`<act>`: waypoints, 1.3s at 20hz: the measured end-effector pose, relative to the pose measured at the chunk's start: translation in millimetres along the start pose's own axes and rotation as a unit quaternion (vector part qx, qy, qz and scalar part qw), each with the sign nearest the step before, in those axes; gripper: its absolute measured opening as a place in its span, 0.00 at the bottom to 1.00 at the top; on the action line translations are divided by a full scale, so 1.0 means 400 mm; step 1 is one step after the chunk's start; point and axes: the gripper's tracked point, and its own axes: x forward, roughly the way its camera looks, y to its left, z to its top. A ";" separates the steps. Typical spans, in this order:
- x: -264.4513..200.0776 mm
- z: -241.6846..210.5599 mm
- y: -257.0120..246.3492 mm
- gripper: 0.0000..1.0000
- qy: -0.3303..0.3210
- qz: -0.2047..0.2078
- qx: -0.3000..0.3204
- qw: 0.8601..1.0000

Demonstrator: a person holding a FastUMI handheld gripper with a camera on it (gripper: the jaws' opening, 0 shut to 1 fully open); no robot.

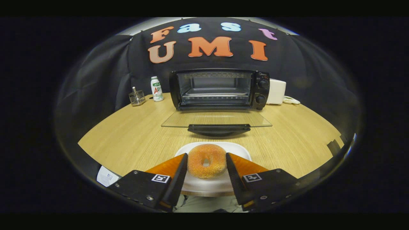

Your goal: Open the toaster oven, put the food inside, and close the toaster oven door.

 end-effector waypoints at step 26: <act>0.403 0.474 -0.064 0.68 -0.067 0.050 0.309 0.947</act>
